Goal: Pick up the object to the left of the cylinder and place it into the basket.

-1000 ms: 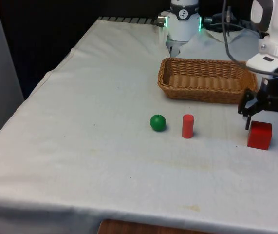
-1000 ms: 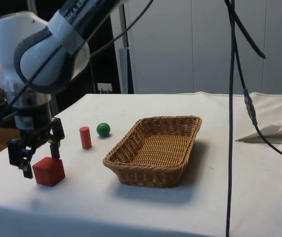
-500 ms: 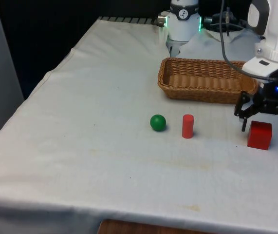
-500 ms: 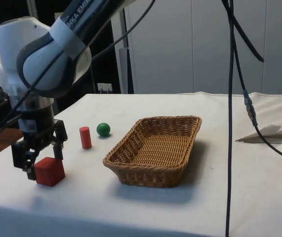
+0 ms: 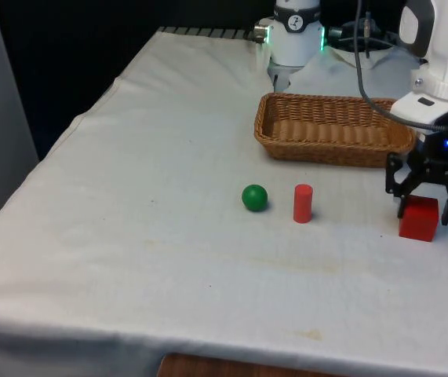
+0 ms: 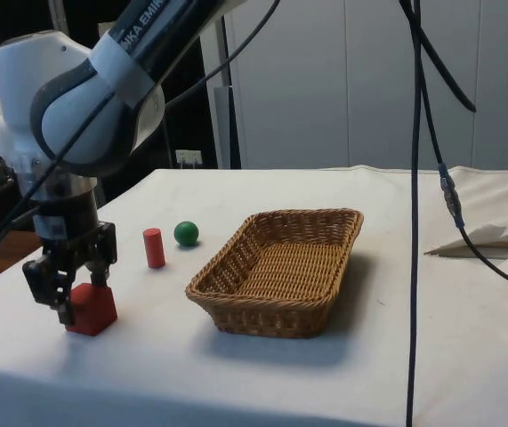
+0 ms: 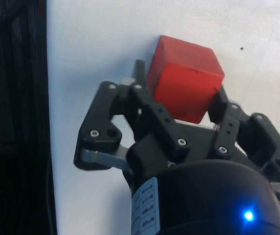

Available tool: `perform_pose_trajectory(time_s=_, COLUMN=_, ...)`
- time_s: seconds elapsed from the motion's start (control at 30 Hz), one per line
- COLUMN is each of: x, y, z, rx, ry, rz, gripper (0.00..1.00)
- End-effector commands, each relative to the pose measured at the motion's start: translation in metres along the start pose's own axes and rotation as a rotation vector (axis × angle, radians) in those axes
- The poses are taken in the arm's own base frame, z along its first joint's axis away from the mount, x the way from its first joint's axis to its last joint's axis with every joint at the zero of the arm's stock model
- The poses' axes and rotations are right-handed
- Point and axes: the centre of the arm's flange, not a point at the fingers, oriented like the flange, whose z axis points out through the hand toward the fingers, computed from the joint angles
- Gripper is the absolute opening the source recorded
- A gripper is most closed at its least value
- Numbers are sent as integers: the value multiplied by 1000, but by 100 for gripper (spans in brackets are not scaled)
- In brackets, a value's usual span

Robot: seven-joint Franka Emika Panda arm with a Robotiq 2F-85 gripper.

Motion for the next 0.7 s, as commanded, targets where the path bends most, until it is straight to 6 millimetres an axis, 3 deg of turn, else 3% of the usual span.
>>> perform_pose_trajectory(time_s=0.0, x=0, y=-1, z=1, rx=-1, ry=5, rz=1, gripper=28)
perform_pose_trajectory(time_s=0.03, x=0, y=-1, z=1, rx=-1, ry=4, rz=1, gripper=12)
perform_pose_trajectory(time_s=0.07, x=0, y=-1, z=1, rx=-1, ry=4, rz=0, gripper=3)
perform_pose_trajectory(time_s=0.1, x=0, y=0, z=0, rx=0, ry=0, rz=0, gripper=0)
perform_pose_trajectory(time_s=0.67, x=0, y=0, z=0, rx=-1, ry=0, rz=0, gripper=1)
